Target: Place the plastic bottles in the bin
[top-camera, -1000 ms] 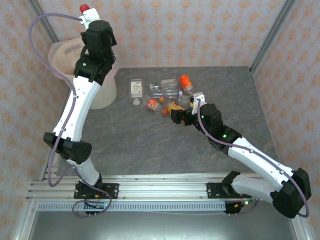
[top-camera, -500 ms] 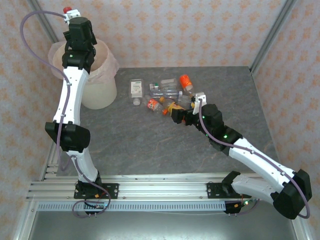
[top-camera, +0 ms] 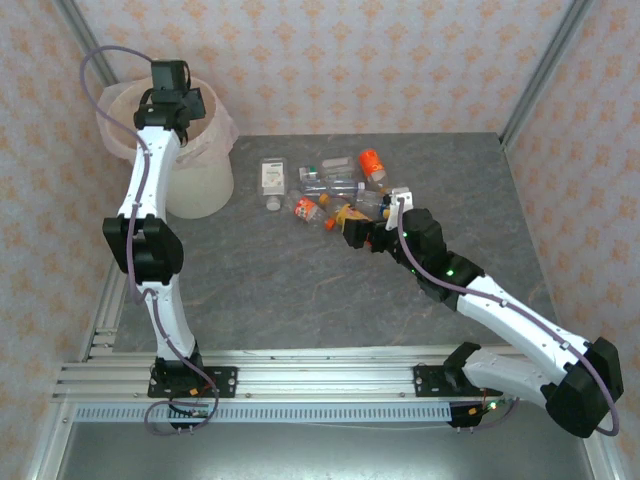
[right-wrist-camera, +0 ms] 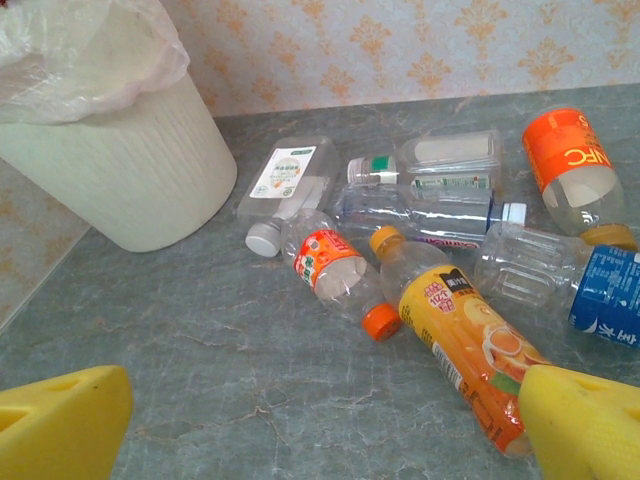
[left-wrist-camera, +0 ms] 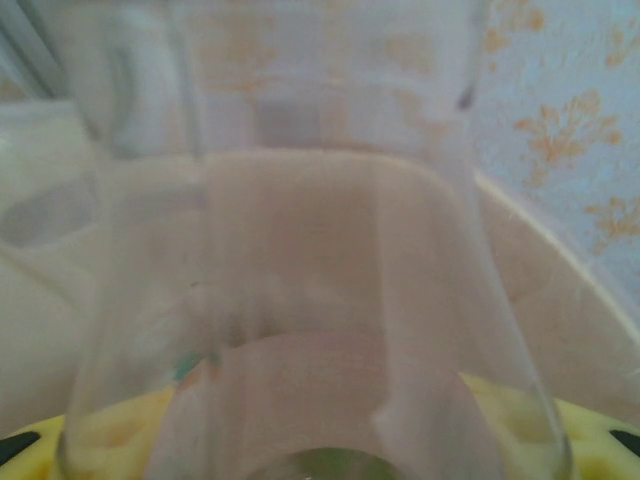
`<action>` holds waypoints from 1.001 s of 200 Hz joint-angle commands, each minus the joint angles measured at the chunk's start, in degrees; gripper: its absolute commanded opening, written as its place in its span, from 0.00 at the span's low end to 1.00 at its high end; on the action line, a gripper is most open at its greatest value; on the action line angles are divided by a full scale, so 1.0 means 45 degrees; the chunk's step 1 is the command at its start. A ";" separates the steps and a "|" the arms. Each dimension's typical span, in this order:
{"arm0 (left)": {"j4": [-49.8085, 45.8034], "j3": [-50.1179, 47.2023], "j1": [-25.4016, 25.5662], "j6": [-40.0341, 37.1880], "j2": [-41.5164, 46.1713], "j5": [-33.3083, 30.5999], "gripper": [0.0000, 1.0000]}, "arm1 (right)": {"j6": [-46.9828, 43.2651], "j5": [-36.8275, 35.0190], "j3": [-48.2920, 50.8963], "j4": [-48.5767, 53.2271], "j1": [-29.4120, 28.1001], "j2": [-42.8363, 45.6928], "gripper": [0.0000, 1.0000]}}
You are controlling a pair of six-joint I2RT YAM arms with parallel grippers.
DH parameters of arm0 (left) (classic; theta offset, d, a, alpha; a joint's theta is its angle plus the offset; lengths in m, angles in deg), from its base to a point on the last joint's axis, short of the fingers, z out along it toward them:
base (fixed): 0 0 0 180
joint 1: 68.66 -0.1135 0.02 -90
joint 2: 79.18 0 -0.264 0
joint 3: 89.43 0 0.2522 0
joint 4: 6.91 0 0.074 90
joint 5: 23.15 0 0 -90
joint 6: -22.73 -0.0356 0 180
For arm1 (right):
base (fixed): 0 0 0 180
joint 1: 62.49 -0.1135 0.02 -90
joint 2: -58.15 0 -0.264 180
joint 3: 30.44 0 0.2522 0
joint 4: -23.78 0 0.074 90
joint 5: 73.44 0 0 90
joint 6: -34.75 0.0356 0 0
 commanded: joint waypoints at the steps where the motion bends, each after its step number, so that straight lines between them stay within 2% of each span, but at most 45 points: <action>1: -0.0642 0.0649 -0.0076 0.0306 -0.0281 0.0618 0.60 | 0.0194 -0.0013 -0.0129 0.0145 -0.0062 -0.0148 0.99; 15: -0.1009 0.1113 -0.0076 0.0504 -0.0601 0.0643 0.69 | 0.0219 0.0058 -0.0129 0.0165 -0.0068 -0.0188 0.99; 27: -0.1259 0.1531 -0.0076 0.0625 -0.0764 0.0737 0.73 | 0.0212 0.0081 -0.0140 0.0198 -0.0080 -0.0225 0.99; 58: -0.1683 0.2452 -0.0067 0.0908 -0.0968 0.1064 0.76 | 0.0170 0.0094 -0.0112 0.0222 -0.0062 -0.0257 0.99; 139: -0.1803 0.2686 -0.0086 0.1460 -0.0623 0.1431 0.85 | 0.0086 0.0083 -0.0109 0.0185 -0.0063 -0.0325 0.99; 200: -0.1980 0.2959 -0.0030 0.2527 -0.0452 0.2218 0.97 | 0.0222 -0.0158 -0.0083 0.0102 -0.0073 -0.0423 0.99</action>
